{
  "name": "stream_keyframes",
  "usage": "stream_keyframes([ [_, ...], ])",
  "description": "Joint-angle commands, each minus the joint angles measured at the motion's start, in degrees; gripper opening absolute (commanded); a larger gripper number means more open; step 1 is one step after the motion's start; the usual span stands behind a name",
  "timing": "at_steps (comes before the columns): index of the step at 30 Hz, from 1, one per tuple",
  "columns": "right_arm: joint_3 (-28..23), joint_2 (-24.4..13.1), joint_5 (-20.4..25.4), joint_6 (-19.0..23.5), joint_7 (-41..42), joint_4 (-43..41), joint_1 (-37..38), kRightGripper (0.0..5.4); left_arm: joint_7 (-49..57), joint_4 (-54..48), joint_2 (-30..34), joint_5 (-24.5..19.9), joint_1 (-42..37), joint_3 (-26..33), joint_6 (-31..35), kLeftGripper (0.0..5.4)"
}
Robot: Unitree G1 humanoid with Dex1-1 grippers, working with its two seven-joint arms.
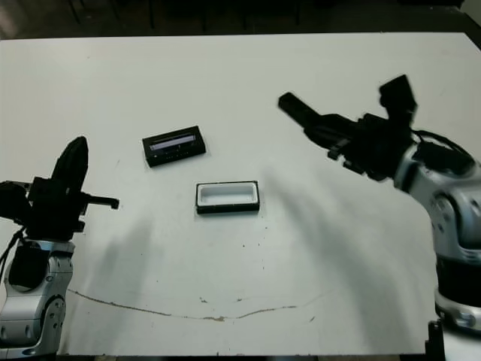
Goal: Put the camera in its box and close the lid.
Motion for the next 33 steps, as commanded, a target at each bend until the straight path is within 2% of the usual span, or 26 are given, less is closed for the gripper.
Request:
stream_keyframes([
  [1,5.14,-1.59,-3.85,-7.36,6.67,5.47,-3.57,0.48,0.43,0.2,-0.13,0.06,0.67,-0.36,1.34,0.0],
  [3,8.53,-2.27,-6.86,-11.66,10.88,8.06,-5.9,0.48,0.44,0.49,-0.06,0.33,0.56,-0.52,0.96,0.0],
  [10,16.91,-2.35,-13.78,-19.25,22.89,16.05,-12.73,0.48,0.83,0.56,-0.14,0.63,0.35,-0.81,0.95,0.0],
  [14,18.85,-1.84,-15.43,-19.28,26.11,16.1,-14.01,0.48,0.89,0.48,-0.08,0.57,0.27,-0.81,1.18,0.0],
  [17,19.08,-1.44,-15.56,-20.13,27.81,16.04,-14.17,0.48,1.1,0.26,-0.15,0.65,0.32,-0.85,1.44,0.0],
  [22,19.26,-0.96,-15.13,-18.9,30.23,17.1,-14.3,0.48,0.86,0.51,0.01,0.58,0.36,-0.81,1.08,0.0],
  [33,20.66,-0.04,-16.6,-21.36,32.51,17.41,-13.22,0.48,1.21,0.37,-0.26,1.04,0.81,-1.08,1.15,0.0],
])
